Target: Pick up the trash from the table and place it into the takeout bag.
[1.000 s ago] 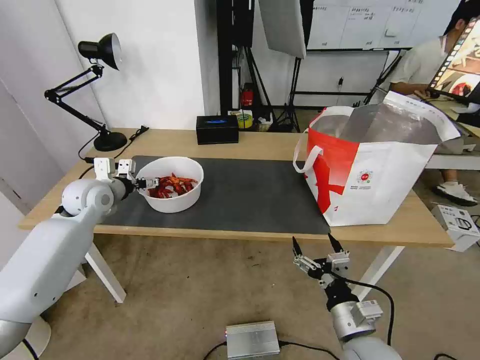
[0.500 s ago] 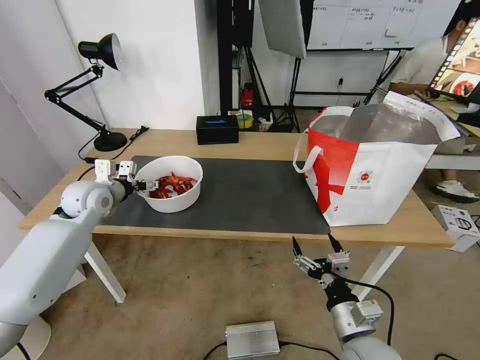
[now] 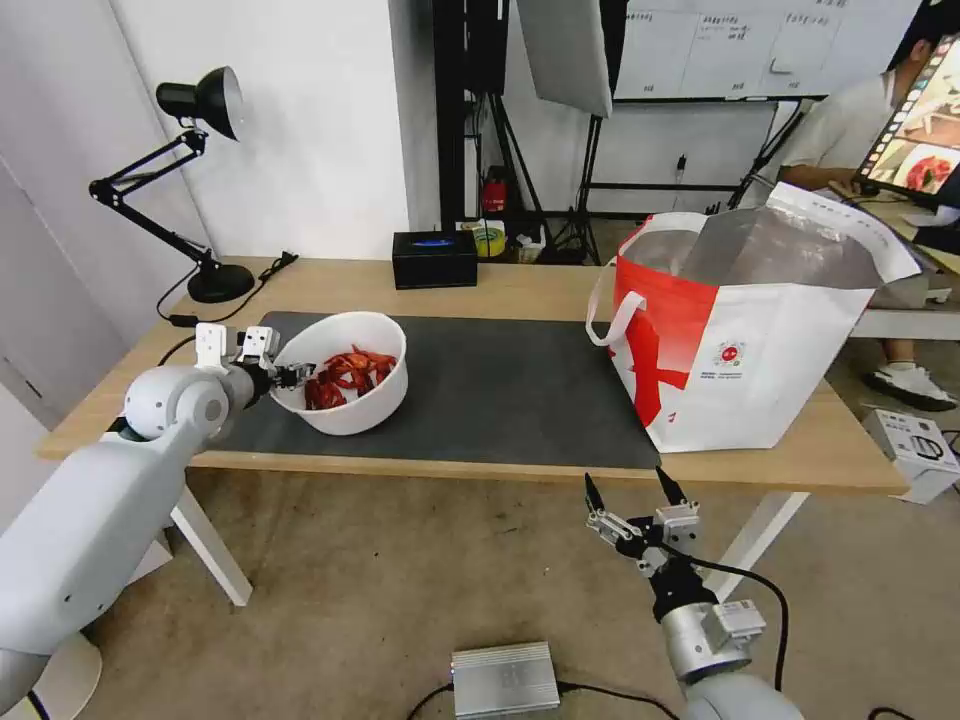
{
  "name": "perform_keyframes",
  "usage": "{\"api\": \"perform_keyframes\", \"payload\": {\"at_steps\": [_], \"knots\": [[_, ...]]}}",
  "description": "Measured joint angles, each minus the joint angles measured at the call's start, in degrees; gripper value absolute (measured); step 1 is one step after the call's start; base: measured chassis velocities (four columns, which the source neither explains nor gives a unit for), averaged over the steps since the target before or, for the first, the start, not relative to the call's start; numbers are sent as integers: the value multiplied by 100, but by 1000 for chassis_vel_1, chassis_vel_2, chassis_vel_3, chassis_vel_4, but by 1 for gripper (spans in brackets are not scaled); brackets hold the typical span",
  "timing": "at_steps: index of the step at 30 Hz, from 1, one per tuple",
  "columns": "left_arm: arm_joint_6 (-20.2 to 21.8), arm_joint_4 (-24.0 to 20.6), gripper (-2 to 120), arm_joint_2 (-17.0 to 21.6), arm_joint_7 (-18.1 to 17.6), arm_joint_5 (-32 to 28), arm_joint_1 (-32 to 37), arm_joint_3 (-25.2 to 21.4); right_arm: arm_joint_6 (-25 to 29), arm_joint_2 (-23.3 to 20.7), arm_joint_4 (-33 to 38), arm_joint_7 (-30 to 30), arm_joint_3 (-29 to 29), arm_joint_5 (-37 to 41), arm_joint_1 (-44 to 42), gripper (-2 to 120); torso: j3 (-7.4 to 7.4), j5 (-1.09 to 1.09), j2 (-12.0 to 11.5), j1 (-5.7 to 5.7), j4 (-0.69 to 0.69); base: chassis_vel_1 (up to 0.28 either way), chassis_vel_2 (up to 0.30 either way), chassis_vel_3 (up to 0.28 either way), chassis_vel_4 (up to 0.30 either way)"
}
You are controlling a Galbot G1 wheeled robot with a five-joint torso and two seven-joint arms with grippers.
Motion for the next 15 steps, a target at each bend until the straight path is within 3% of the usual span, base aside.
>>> {"api": "perform_keyframes", "payload": {"at_steps": [7,15], "knots": [[-1,-89,1,7,32,-2,20,-6,0,0,0,0,0,0,0,100,0,1,0,0,0,0,0,0,0],[7,-336,0,20,46,-124,111,-53,0,0,0,0,0,0,0,100,0,-1,0,0,0,0,0,0,0]]}}
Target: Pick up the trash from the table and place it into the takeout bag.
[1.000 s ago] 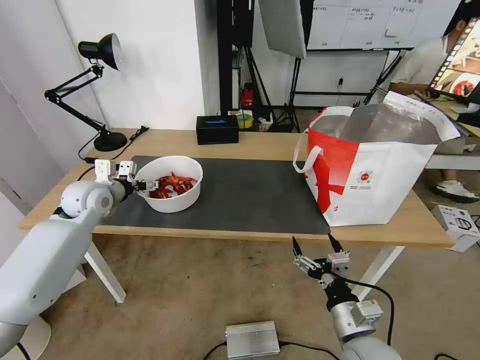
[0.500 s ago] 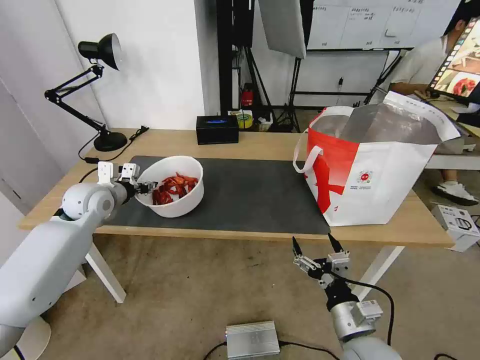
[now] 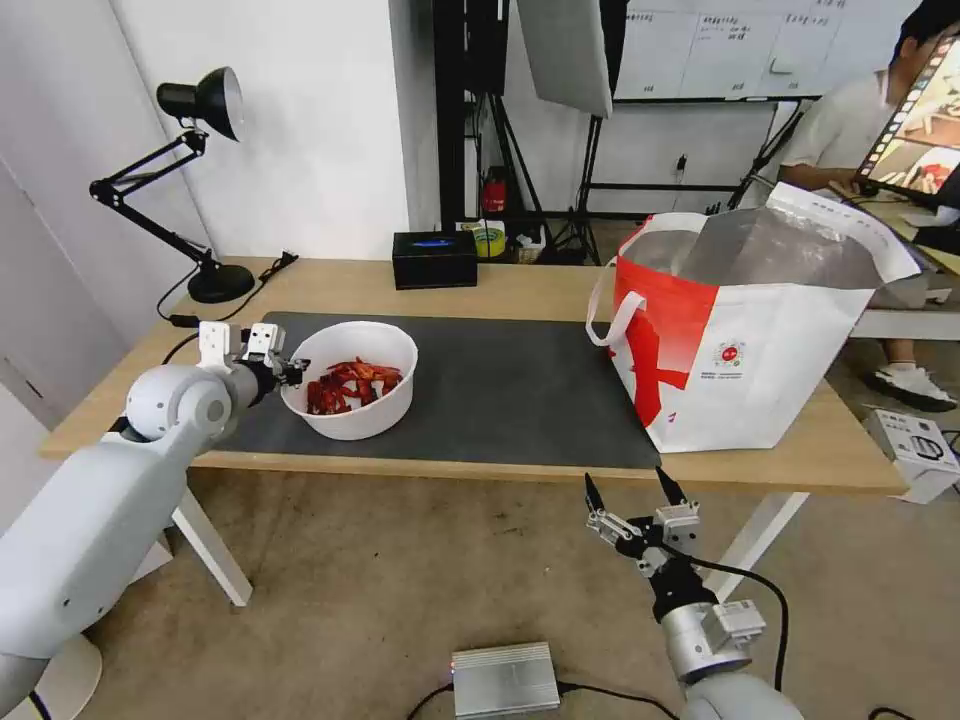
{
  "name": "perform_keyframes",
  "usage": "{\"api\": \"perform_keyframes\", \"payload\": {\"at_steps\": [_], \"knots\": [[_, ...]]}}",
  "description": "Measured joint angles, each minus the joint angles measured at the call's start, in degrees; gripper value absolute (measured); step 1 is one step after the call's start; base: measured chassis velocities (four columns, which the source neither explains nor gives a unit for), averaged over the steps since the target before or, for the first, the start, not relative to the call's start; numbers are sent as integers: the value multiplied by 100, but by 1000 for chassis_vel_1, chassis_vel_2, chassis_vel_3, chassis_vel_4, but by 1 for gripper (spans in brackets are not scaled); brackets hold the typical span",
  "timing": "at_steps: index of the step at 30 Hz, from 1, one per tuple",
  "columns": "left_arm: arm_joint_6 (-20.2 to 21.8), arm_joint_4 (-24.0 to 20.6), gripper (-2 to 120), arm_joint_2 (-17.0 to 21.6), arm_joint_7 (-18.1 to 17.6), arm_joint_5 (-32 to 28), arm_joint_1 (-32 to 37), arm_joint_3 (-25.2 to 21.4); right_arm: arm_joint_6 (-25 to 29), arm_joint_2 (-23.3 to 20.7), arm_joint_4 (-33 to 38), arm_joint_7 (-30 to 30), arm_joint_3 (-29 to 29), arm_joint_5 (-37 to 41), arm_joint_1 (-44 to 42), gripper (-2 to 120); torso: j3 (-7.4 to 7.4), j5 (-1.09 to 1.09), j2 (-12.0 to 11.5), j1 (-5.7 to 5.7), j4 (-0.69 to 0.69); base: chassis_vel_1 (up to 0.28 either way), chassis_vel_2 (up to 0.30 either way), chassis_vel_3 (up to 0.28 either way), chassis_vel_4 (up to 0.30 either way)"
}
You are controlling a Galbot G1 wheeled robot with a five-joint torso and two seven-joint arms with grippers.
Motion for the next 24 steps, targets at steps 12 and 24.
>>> {"api": "perform_keyframes", "payload": {"at_steps": [12,24], "knots": [[3,-615,0,-134,-514,-958,167,-139,0,0,0,0,0,0,0,100,0,1,0,0,0,0,0,0,0],[3,-1171,0,-203,-1134,-1873,217,-207,0,0,0,0,0,0,0,100,0,1,0,0,0,0,0,0,0]]}}
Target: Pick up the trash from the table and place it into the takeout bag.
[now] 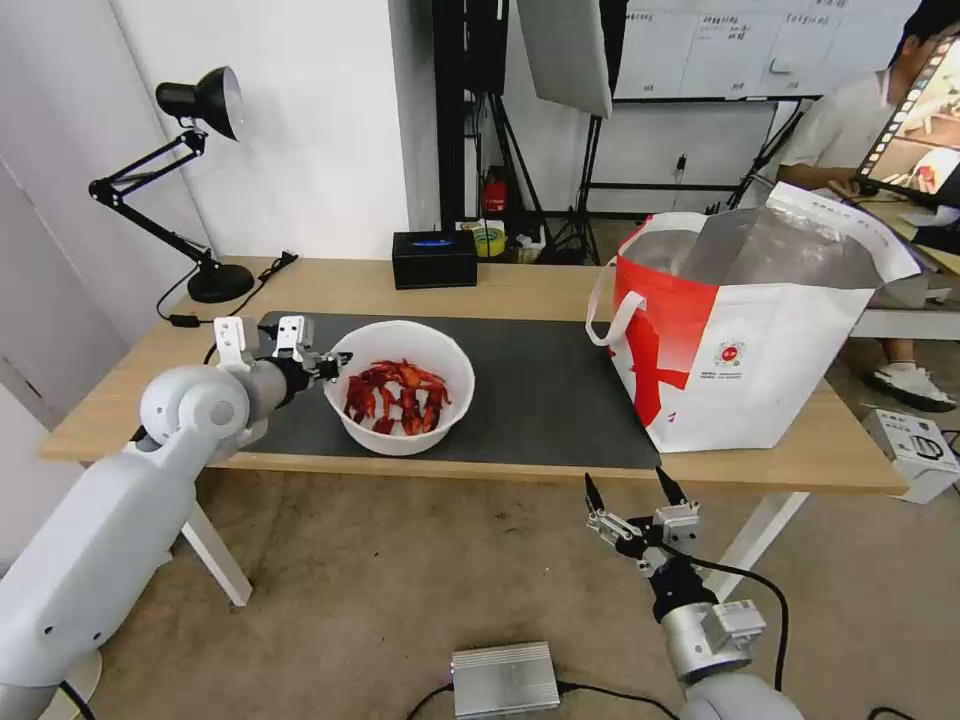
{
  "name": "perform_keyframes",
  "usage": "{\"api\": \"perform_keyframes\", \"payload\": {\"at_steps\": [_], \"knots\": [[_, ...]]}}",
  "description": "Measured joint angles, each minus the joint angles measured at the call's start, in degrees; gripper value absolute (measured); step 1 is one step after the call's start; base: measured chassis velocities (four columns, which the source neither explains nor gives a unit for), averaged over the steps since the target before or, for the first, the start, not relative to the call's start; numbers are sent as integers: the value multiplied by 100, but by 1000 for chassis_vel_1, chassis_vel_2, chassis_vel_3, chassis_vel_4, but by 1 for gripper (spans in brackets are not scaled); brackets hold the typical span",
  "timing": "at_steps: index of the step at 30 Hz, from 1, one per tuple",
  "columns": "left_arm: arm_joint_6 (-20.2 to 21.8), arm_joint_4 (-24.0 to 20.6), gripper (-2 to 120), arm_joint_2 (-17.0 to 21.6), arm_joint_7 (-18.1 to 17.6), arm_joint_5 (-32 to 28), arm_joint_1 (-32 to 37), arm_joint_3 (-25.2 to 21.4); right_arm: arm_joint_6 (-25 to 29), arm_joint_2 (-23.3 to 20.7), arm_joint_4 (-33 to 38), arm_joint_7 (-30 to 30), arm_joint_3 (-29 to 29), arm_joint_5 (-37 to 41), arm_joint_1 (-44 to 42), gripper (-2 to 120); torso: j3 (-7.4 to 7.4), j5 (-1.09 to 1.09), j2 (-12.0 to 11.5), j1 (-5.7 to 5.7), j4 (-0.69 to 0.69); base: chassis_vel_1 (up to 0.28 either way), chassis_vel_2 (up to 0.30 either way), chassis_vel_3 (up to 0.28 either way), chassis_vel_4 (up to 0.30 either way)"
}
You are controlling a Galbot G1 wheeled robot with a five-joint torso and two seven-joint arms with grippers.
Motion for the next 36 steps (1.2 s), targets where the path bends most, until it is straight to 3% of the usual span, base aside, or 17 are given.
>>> {"api": "perform_keyframes", "payload": {"at_steps": [13,21,30,36], "knots": [[-3,-996,0,41,-593,-976,-66,22,0,0,0,0,0,0,0,100,0,0,0,0,1,0,0,0,0],[-5,-1445,0,-131,-757,-1338,-341,232,0,0,0,0,0,0,0,100,0,0,0,0,1,0,0,0,0],[-7,-1482,0,-390,-808,-1489,-818,672,0,0,0,0,0,0,0,100,0,0,0,0,1,0,0,0,0],[-7,-1241,0,-993,-929,-1493,-1410,1266,0,0,0,0,0,0,0,100,0,1,0,0,-1,0,0,0,0]]}}
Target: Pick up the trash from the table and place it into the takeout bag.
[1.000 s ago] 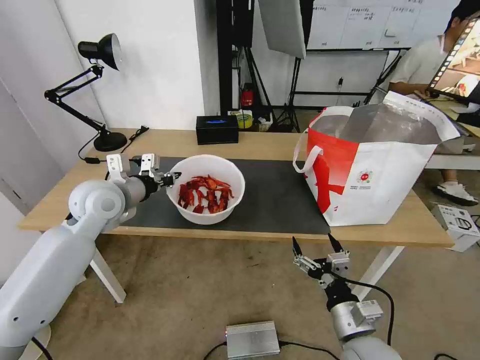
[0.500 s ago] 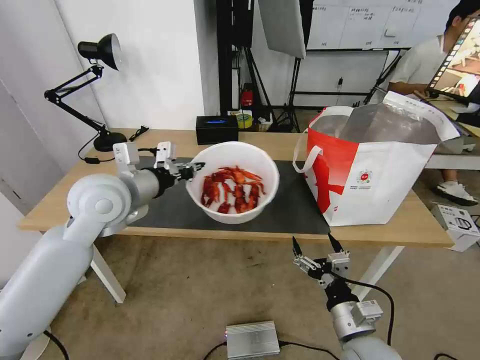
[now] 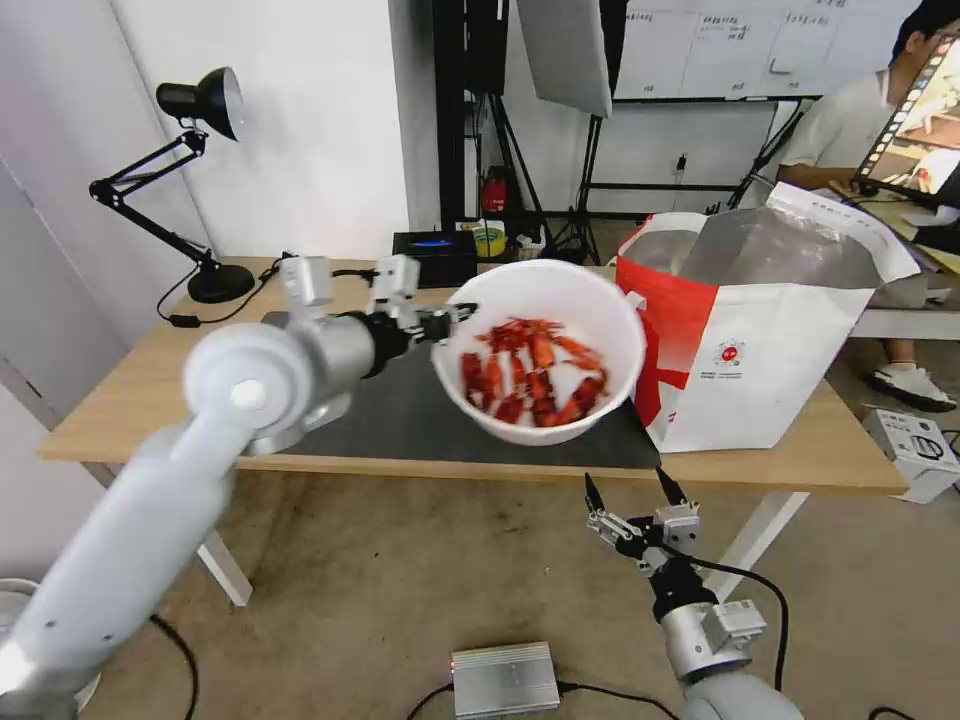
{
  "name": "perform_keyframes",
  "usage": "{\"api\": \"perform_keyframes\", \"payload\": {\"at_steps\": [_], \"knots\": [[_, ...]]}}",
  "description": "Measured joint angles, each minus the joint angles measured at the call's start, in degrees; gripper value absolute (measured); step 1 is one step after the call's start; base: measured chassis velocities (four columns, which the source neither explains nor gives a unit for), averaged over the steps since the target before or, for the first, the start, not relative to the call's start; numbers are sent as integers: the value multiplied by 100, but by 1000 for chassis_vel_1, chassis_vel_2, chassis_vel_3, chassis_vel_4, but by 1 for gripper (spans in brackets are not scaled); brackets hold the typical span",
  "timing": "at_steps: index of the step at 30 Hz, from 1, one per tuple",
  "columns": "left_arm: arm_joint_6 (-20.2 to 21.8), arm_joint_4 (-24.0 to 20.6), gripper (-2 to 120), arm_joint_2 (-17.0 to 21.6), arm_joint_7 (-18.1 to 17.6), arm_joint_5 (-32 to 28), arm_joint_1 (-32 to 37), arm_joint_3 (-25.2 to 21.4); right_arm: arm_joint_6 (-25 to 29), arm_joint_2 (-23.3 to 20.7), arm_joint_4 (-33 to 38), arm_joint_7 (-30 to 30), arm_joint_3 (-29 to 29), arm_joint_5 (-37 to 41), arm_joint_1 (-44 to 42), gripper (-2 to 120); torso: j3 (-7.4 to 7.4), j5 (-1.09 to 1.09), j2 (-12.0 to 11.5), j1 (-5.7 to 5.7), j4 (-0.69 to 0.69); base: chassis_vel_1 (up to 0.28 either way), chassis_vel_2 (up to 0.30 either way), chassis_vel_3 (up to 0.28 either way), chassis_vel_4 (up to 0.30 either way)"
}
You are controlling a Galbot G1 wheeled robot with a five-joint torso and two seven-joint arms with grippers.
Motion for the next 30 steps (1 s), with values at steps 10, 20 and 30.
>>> {"api": "perform_keyframes", "payload": {"at_steps": [10,20,30], "knots": [[0,53,0,-430,-222,-245,-640,451,0,0,0,0,0,0,0,100,0,0,0,0,1,0,0,0,0],[1,249,0,-784,-300,-368,-1150,802,0,0,0,0,0,0,0,100,0,0,0,0,1,0,0,0,0],[2,963,0,-1505,-380,-354,-1729,1108,0,0,0,0,0,0,0,100,0,0,0,0,1,0,0,0,0]]}}
